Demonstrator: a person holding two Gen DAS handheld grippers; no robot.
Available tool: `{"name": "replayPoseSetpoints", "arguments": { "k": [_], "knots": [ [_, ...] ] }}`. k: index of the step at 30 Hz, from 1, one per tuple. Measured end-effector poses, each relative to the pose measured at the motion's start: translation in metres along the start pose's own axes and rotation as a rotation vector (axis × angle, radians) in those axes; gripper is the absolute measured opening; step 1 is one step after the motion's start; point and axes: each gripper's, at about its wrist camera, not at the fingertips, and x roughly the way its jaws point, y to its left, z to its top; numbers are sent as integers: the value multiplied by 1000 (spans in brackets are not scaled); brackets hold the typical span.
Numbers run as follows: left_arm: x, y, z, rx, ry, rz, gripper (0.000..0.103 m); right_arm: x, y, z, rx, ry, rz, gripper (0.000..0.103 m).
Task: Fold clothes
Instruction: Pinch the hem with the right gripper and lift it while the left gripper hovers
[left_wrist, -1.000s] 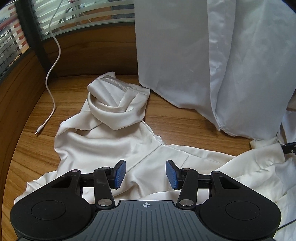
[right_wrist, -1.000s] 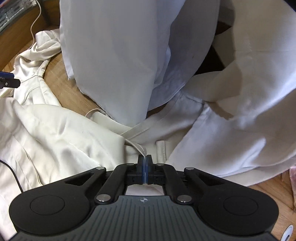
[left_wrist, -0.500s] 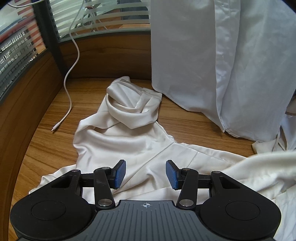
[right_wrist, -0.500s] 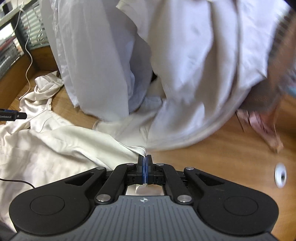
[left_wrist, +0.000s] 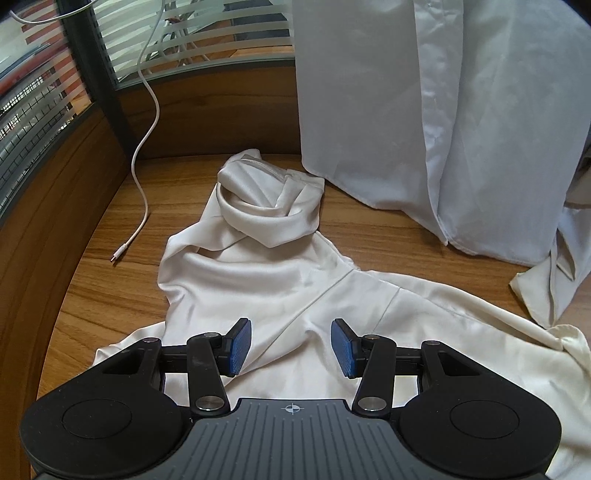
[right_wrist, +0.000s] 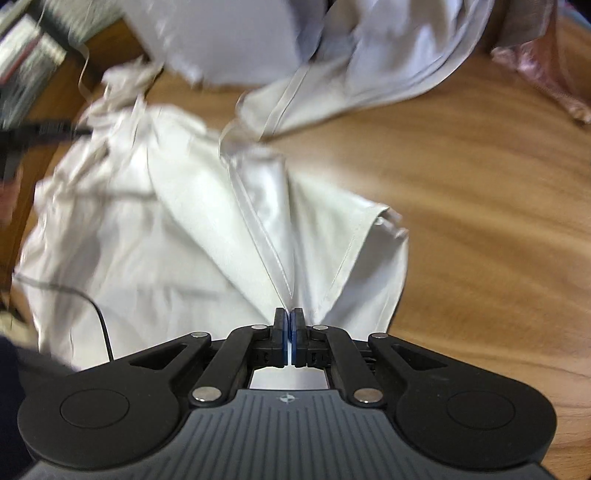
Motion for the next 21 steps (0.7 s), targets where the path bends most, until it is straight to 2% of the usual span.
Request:
{"name": "replayPoseSetpoints", "arguments": {
  "k": [2, 4, 9, 12, 14, 16, 21],
  "knots": [
    [1, 0, 0, 21, 1, -6, 51, 3, 8, -2, -46, 22, -24, 12],
    [2, -1, 0, 55, -1, -5, 51, -3, 15, 3, -91, -9, -51, 27],
    [12, -3, 0, 141, 1, -11, 52, -14, 22, 34, -126, -108, -62, 27],
    [21, -4, 2, 201, 11, -7, 52, -9, 23, 56, -141, -132, -52, 28],
    [28, -4, 4, 240, 20, -3, 52, -2, 24, 70, -164, -136, -52, 28],
    [35, -5, 6, 274, 28, -5, 53, 7, 26, 83, -180, -139, -53, 33],
    [53, -15, 16, 353, 27, -24, 53, 37, 29, 109, -201, -119, -53, 34]
  ]
}}
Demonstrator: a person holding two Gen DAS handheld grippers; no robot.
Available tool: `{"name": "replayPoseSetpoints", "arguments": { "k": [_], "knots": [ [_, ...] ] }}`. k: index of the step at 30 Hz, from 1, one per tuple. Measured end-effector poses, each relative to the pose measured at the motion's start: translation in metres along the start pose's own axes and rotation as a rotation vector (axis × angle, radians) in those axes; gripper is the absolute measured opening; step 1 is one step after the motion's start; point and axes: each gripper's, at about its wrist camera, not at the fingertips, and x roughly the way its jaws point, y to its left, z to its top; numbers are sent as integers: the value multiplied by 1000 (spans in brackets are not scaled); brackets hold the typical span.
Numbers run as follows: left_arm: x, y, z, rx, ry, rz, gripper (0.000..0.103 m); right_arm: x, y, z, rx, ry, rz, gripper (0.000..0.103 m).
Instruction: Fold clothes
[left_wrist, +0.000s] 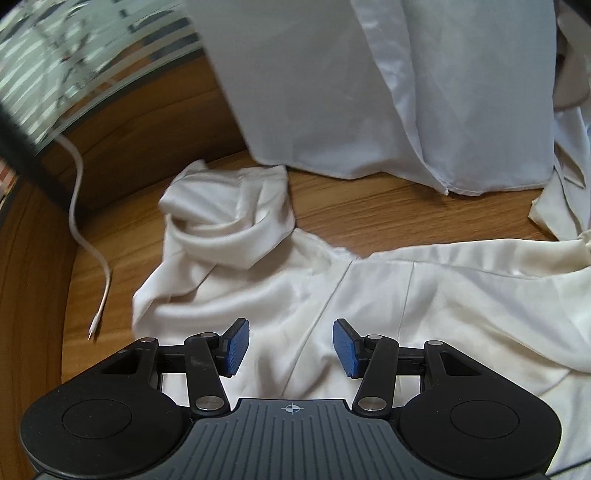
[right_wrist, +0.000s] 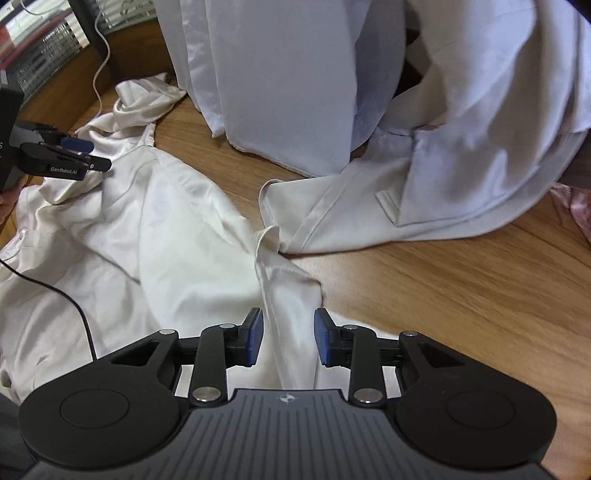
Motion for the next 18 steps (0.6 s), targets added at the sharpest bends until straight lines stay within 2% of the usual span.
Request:
{"name": "replayPoseSetpoints", "arguments": {
  "k": [4, 7, 9, 11, 13, 17, 18],
  "knots": [
    [10, -2, 13, -24, 6, -49, 55, 22, 2, 11, -26, 34, 13, 34],
    [12, 4, 22, -137, 8, -108, 59, 31, 5, 17, -50, 49, 17, 34],
    [16, 7, 27, -207, 23, -116, 59, 34, 6, 19, -55, 49, 25, 33],
    [21, 10, 31, -270, 46, -113, 59, 36, 5, 20, -54, 51, 34, 28],
    [27, 12, 33, -324, 67, -109, 58, 38, 4, 21, -48, 53, 40, 13],
    [37, 10, 39, -382, 110, -105, 57, 35, 0, 19, -31, 51, 55, 4],
    [40, 9, 40, -391, 117, -109, 53, 33, -2, 19, -19, 47, 64, 3]
  ]
}}
